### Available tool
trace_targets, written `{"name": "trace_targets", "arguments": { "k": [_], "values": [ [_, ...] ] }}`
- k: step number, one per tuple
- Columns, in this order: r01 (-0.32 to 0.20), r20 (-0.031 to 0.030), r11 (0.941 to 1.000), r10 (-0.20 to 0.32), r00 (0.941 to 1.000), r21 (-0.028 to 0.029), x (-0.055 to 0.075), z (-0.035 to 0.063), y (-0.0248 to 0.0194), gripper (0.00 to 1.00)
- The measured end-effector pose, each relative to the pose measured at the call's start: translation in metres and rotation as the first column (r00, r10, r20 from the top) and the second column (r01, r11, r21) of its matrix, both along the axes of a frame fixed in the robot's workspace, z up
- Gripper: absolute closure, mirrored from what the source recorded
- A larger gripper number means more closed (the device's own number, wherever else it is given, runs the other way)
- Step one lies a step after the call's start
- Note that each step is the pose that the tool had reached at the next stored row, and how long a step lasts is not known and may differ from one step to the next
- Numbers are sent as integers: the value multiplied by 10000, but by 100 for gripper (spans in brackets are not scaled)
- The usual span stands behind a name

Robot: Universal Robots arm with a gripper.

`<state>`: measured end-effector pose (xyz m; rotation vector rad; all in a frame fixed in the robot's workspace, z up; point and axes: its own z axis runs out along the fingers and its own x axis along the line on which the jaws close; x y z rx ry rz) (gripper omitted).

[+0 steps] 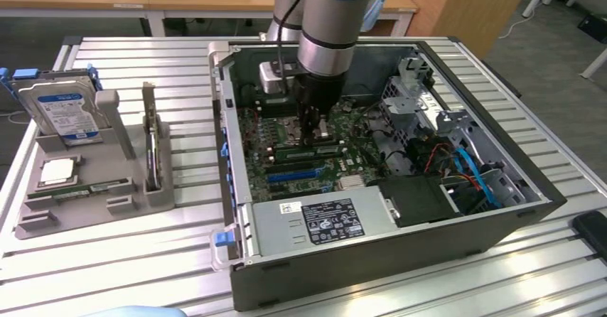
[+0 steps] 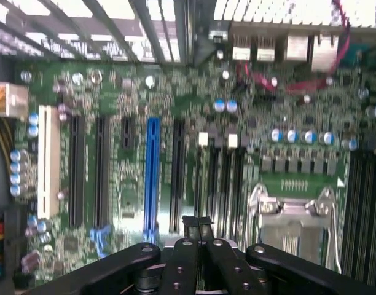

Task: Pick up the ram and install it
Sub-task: 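Press down the ram until it locks into place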

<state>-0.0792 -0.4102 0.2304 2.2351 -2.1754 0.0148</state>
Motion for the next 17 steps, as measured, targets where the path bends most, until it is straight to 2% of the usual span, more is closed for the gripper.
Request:
{"name": "trace_targets", "arguments": {
  "k": [4, 9, 17],
  "values": [
    [-1, 1, 10000, 1, 10000, -74, -118, 0, 0, 90],
    [-2, 0, 9999, 2, 10000, -126, -205, 0, 6, 90],
    [-6, 3, 9999, 6, 10000, -162, -250, 0, 29, 90]
  ]
}}
